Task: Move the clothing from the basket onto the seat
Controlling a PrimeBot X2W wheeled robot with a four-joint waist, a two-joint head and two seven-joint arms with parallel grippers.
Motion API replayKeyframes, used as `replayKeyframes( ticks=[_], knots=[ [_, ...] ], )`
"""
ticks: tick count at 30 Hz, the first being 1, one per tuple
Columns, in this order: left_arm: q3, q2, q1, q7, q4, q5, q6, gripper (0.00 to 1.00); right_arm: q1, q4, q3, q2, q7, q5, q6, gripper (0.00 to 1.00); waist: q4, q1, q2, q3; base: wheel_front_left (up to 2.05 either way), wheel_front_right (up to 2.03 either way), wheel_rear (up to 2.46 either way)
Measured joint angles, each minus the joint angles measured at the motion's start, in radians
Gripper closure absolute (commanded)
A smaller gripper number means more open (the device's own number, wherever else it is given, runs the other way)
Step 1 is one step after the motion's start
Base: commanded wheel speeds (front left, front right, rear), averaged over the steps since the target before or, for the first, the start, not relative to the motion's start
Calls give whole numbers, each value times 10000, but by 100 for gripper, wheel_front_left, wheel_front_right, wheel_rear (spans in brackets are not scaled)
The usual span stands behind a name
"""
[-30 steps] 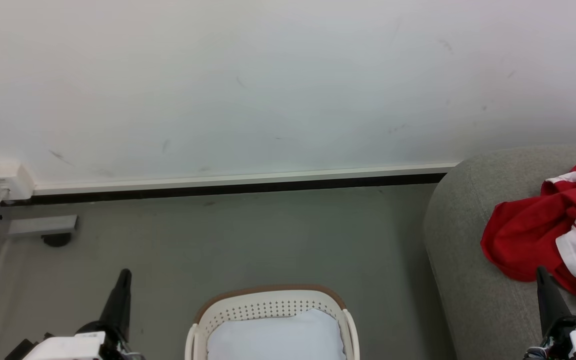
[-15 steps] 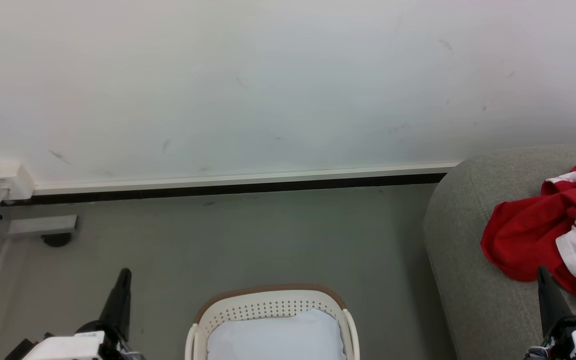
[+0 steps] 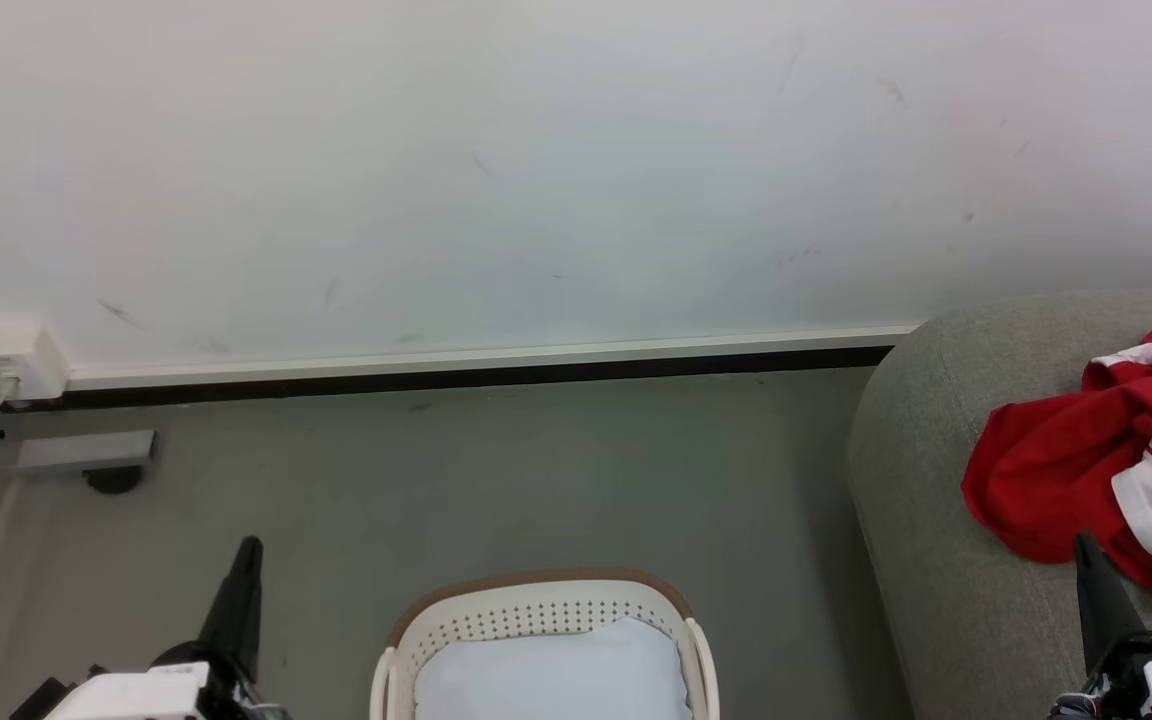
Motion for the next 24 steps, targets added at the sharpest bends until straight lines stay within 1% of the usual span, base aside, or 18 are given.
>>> replayKeyframes(
  ticks=[24],
  knots=[
    [0,0,-1,0,-2,0,0,100,-2,2,-50,33,46,-31,0,100,0,0,0,0,0,0,0]
  ],
)
